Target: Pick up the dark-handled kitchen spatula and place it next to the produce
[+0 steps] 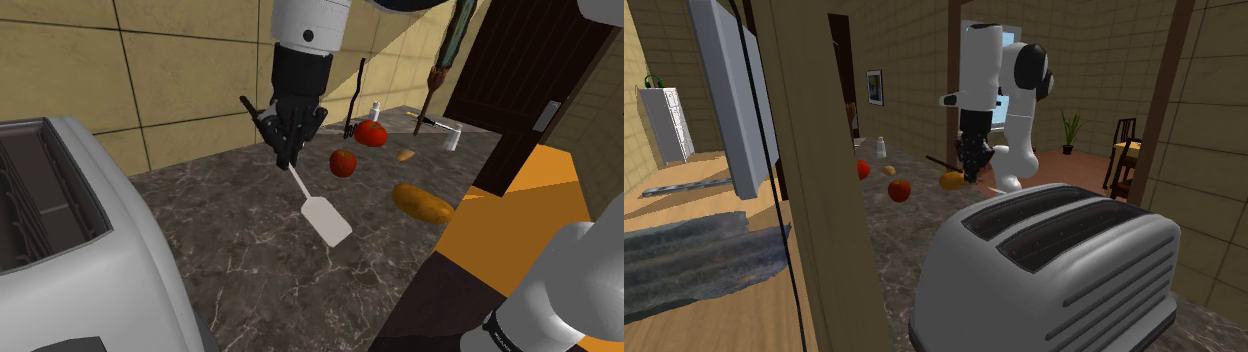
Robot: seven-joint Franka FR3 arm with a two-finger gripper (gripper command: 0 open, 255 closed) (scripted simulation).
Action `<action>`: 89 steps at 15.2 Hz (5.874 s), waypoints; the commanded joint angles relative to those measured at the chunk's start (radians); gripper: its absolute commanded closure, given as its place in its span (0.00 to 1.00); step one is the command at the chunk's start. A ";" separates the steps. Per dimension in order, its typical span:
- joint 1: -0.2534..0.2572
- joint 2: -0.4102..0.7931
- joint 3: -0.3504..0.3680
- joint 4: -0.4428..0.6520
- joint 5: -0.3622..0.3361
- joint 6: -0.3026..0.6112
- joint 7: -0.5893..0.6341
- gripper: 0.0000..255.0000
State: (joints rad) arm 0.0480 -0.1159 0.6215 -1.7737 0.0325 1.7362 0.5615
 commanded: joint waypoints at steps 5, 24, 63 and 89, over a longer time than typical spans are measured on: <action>-0.038 -0.137 -0.100 -0.126 0.068 0.003 -0.155 1.00; -0.161 -0.369 -0.475 -0.370 0.043 -0.006 -0.654 1.00; -0.418 0.111 -1.008 0.006 0.018 0.070 -1.431 1.00; -0.420 0.150 -1.009 -0.219 0.040 0.329 -1.456 1.00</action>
State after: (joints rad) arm -0.3720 0.0337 -0.3880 -1.9923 0.0721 2.0653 -0.8946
